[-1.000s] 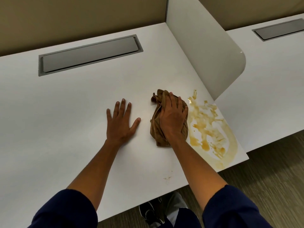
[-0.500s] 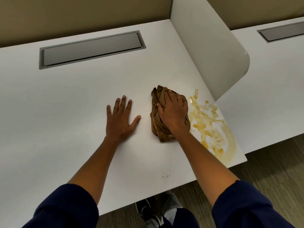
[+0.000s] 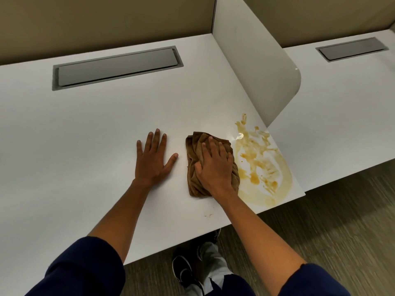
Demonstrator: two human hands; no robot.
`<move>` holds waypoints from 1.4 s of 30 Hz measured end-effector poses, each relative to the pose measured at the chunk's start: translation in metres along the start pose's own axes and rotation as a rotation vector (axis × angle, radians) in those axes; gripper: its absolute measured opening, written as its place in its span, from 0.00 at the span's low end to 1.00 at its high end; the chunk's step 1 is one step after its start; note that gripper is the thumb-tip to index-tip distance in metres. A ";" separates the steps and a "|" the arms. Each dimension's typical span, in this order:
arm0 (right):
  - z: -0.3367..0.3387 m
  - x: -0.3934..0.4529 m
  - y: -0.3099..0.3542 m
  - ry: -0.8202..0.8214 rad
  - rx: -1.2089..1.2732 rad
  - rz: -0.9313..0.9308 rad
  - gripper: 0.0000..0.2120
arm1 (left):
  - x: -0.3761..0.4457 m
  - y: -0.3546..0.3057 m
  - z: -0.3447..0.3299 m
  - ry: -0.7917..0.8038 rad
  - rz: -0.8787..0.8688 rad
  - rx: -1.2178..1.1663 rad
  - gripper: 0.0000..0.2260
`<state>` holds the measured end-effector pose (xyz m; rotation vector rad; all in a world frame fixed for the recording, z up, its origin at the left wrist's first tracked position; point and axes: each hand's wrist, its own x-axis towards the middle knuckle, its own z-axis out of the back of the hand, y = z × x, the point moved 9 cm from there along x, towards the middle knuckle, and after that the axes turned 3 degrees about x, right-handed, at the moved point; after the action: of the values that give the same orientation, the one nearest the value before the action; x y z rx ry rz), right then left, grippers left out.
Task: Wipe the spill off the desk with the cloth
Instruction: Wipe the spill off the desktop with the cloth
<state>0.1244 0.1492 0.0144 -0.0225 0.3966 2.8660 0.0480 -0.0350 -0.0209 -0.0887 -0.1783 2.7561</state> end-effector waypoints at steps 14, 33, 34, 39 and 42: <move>-0.004 -0.077 0.013 0.034 0.046 -0.025 0.36 | -0.067 -0.011 0.001 0.028 -0.012 -0.048 0.36; -0.006 -0.151 0.022 -0.062 0.091 -0.048 0.26 | -0.109 -0.009 0.000 0.054 0.005 -0.035 0.38; -0.006 -0.153 0.018 -0.063 0.100 -0.062 0.26 | -0.109 -0.009 0.000 0.052 0.006 -0.038 0.38; 0.003 -0.157 -0.003 -0.174 0.133 -0.110 0.23 | -0.108 -0.011 0.000 0.062 0.016 -0.034 0.38; 0.007 -0.147 -0.014 -0.217 0.114 -0.113 0.21 | -0.108 -0.010 0.002 0.055 0.016 -0.022 0.37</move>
<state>0.2706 0.1282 0.0246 0.2757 0.4967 2.6939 0.1514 -0.0657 -0.0139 -0.1727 -0.1942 2.7640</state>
